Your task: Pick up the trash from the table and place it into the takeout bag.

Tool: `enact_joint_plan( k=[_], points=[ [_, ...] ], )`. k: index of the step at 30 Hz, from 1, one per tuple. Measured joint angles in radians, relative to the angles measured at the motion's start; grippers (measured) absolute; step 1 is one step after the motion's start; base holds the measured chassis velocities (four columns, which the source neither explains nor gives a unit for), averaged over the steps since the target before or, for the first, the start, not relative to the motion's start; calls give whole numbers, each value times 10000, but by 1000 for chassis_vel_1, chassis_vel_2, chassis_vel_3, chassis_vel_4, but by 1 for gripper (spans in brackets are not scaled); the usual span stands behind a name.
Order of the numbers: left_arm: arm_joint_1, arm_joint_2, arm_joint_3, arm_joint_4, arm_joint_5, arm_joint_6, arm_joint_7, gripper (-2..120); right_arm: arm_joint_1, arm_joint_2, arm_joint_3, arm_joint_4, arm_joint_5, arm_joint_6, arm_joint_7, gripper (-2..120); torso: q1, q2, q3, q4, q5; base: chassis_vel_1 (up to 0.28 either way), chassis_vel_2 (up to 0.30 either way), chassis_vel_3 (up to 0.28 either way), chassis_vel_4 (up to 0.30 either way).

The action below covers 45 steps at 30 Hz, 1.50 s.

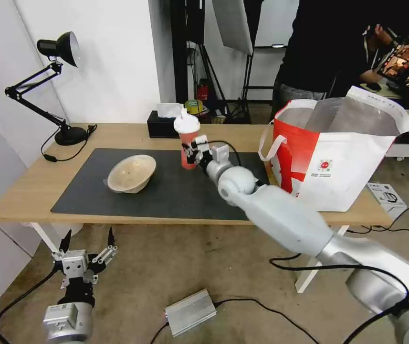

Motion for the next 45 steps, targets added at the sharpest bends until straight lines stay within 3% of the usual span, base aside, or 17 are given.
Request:
enact_joint_plan(
  k=[6, 12, 25, 45],
  points=[
    [44, 58, 44, -39, 2, -44, 9, 100, 375, -565, -15, 753, 371, -268, 138, 6, 0, 0, 0, 1, 0, 0, 0, 0, 0],
    [100, 267, 52, -146, 6, -78, 42, 100, 960, -1650, -24, 1822, 919, -640, 191, 6, 0, 0, -1, 1, 1, 0, 0, 0, 0],
    [81, 758, 2, -166, 41, -446, 704, 100, 2348, -3340, -290, 3261, 1748, -1187, 117, 6, 0, 0, -1, 1, 0, 0, 0, 0, 0],
    [208, 976, 78, -243, 29, -550, 744, 100, 4986, -5046, -754, 3404, 2350, -2181, -1164, 6, -1, 0, -1, 1, 0, 0, 0, 0, 0]
  ],
)
